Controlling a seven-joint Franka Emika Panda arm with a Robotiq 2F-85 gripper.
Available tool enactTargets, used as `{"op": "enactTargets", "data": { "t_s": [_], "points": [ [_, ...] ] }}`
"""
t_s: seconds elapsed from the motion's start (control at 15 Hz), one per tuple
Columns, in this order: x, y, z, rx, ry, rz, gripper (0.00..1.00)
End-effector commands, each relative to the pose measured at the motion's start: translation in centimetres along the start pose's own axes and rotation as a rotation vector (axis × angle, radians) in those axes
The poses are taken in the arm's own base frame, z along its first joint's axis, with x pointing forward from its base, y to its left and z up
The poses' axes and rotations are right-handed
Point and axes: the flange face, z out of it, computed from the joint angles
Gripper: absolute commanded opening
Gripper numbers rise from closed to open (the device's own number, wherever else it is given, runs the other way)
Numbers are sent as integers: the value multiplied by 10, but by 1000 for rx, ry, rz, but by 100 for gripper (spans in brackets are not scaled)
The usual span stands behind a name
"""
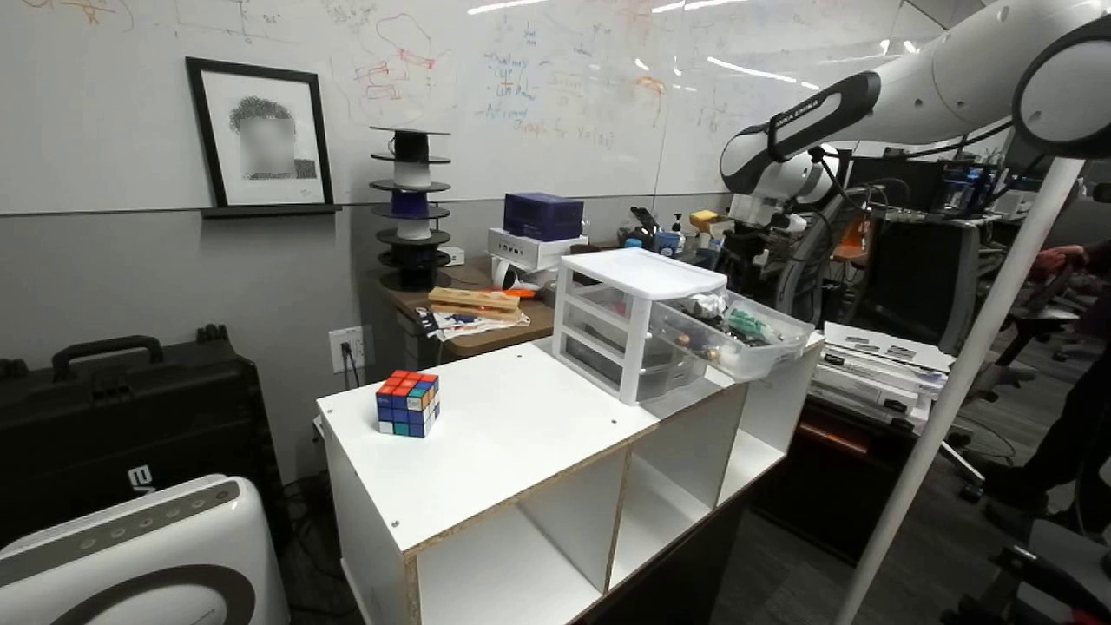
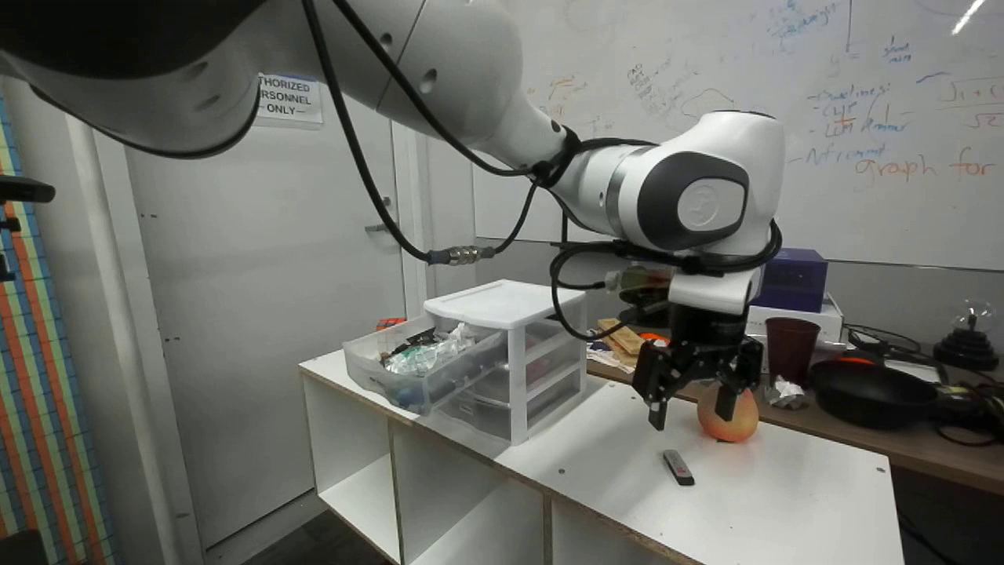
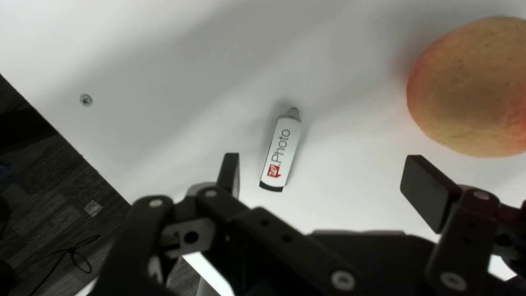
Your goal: Pick up the plastic and the white object and put them inside the drawer.
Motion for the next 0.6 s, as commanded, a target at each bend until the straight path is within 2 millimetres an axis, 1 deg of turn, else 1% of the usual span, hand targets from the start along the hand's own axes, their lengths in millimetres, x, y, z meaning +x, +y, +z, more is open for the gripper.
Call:
{"op": "enactTargets", "data": {
  "t_s": [0.0, 0.2, 0.53],
  "points": [
    [12, -7, 2, -48, 32, 52, 100],
    [14, -5, 14, -103, 36, 28, 100],
    [3, -8, 34, -106, 69, 0, 100]
  ]
}}
